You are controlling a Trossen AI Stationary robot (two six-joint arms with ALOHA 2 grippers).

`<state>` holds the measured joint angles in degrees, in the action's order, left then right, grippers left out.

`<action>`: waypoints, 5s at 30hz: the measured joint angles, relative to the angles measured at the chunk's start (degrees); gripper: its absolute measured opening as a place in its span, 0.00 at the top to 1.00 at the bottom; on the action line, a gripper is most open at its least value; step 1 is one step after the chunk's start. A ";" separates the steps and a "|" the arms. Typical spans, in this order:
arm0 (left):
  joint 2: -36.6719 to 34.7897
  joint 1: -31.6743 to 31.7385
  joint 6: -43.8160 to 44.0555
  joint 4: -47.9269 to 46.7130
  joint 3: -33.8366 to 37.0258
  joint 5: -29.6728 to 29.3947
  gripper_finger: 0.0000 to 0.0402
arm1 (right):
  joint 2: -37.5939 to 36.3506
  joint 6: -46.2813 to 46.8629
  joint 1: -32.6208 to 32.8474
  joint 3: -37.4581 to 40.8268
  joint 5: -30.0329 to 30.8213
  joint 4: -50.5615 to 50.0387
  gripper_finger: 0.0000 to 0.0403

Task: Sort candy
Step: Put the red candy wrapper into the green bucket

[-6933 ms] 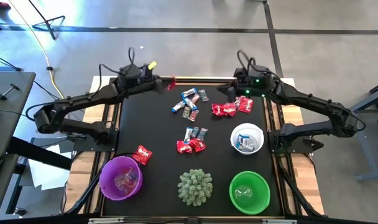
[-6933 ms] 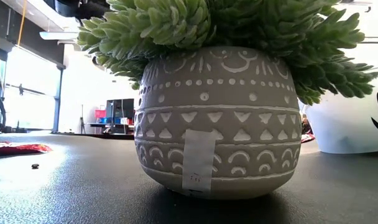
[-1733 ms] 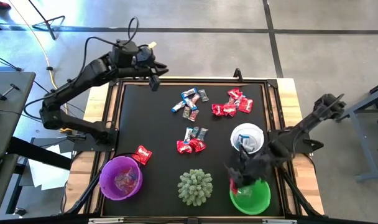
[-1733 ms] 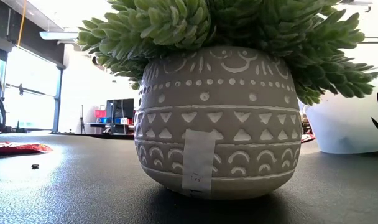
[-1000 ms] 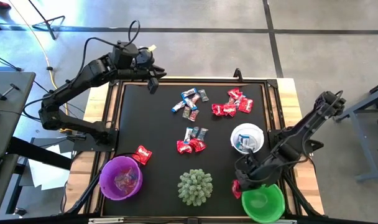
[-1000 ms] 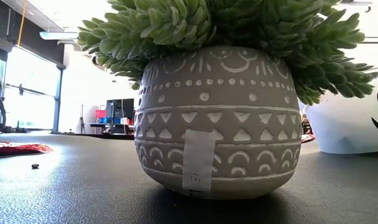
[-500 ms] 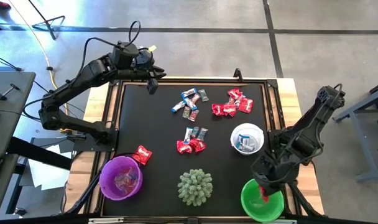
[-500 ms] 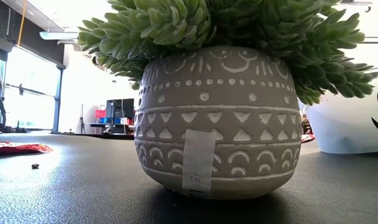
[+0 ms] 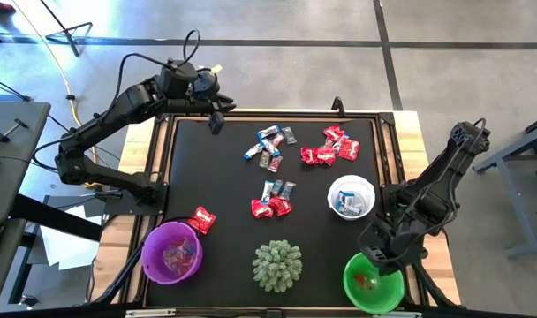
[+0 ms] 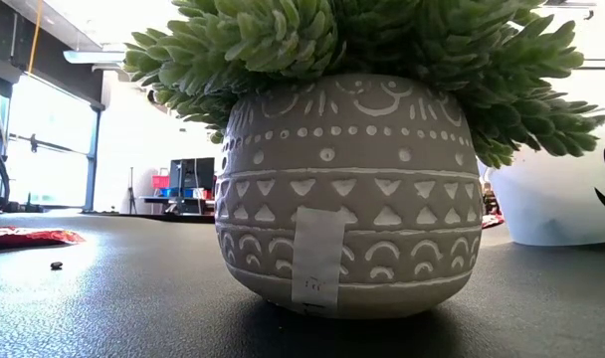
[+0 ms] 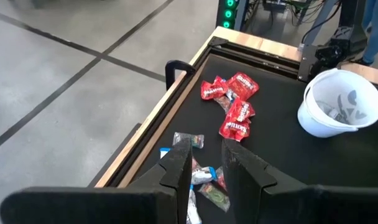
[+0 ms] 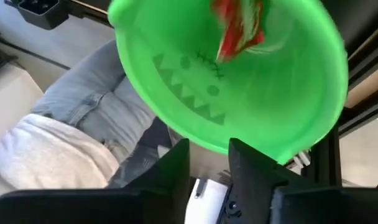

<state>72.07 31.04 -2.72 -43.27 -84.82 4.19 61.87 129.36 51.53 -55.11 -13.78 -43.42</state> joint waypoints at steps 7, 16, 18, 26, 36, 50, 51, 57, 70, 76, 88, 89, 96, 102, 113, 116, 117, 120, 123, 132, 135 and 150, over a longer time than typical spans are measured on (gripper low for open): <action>0.00 0.00 -0.23 -1.50 0.02 0.02 0.82 | -0.15 -4.34 -1.08 0.00 4.11 4.75 0.69; 0.01 0.01 -1.27 -3.49 0.02 0.06 0.82 | -0.17 -20.01 -7.89 0.00 16.21 9.51 0.69; 0.01 0.00 -1.02 -5.50 0.02 0.10 0.82 | -0.17 -26.72 -10.19 0.00 21.41 8.67 0.69; 0.02 -1.65 1.17 -15.34 0.02 1.45 0.82 | -0.20 -49.94 -21.91 0.00 37.45 6.54 0.69; 0.02 -8.67 5.01 -24.31 0.02 1.70 0.82 | -0.20 -70.45 -38.73 0.00 33.96 -1.02 0.69; 0.07 -17.45 33.79 -25.45 15.95 -3.85 0.82 | -0.20 -90.35 -56.09 0.00 19.35 -2.24 0.69; 0.07 -17.87 33.64 -24.92 17.19 -3.79 0.82 | -0.20 -92.04 -57.05 0.00 17.93 -2.65 0.69; 0.07 -21.02 27.18 -9.00 24.47 3.23 0.82 | -0.20 -101.56 -62.66 0.00 14.58 -5.04 0.69; 3.69 -26.39 27.55 19.57 33.19 4.90 0.82 | -0.20 -108.87 -69.95 0.00 14.56 -8.50 0.69; 10.22 -27.84 25.72 21.15 33.16 7.77 0.82 | -0.20 -107.46 -70.31 0.00 14.56 -8.46 0.69; 18.76 -28.29 18.73 30.17 33.14 10.03 0.82 | -0.17 -102.40 -70.31 0.00 14.21 -8.20 0.69; 19.05 -28.58 17.34 30.55 33.14 10.00 0.82 | -0.15 -102.38 -70.31 0.00 14.21 -8.22 0.69; 21.51 -31.54 11.52 31.78 33.11 7.27 0.82 | 0.00 -102.36 -70.31 0.00 14.20 -8.55 0.69; 23.48 -31.99 11.45 34.49 33.10 6.03 0.82 | 0.00 -102.22 -70.29 0.00 13.73 -9.69 0.69; 28.13 -32.23 9.36 37.80 33.13 2.67 0.82 | 0.00 -102.35 -70.27 0.00 13.69 -10.78 0.69; 29.59 -32.23 11.96 38.72 33.03 2.67 0.82 | 0.00 -102.45 -70.27 0.00 13.38 -10.79 0.69; 30.07 -32.23 12.80 38.62 33.09 2.67 0.82 | 0.00 -102.45 -70.27 0.00 13.27 -10.82 0.69; 31.14 -32.23 13.02 39.38 33.09 2.67 0.82 | 0.00 -102.60 -70.27 0.00 13.16 -10.84 0.69; 31.61 -32.23 13.11 39.83 33.07 2.67 0.82 | 0.00 -102.75 -70.27 0.00 13.16 -10.91 0.69; 34.05 -32.78 13.52 39.02 32.81 -1.89 0.82 | 0.00 -102.42 -70.27 0.00 13.09 -10.82 0.69; 35.25 -32.78 15.09 39.33 32.65 -2.35 0.82 | 0.00 -102.40 -70.27 0.00 13.09 -10.82 0.69; 35.15 -32.73 31.57 40.37 33.02 -2.28 0.99 | 0.00 -102.36 -70.27 0.00 13.09 -10.74 0.69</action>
<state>107.22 -1.69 28.85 -2.91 -51.79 1.90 61.87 27.00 -18.74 -55.11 -0.69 -54.16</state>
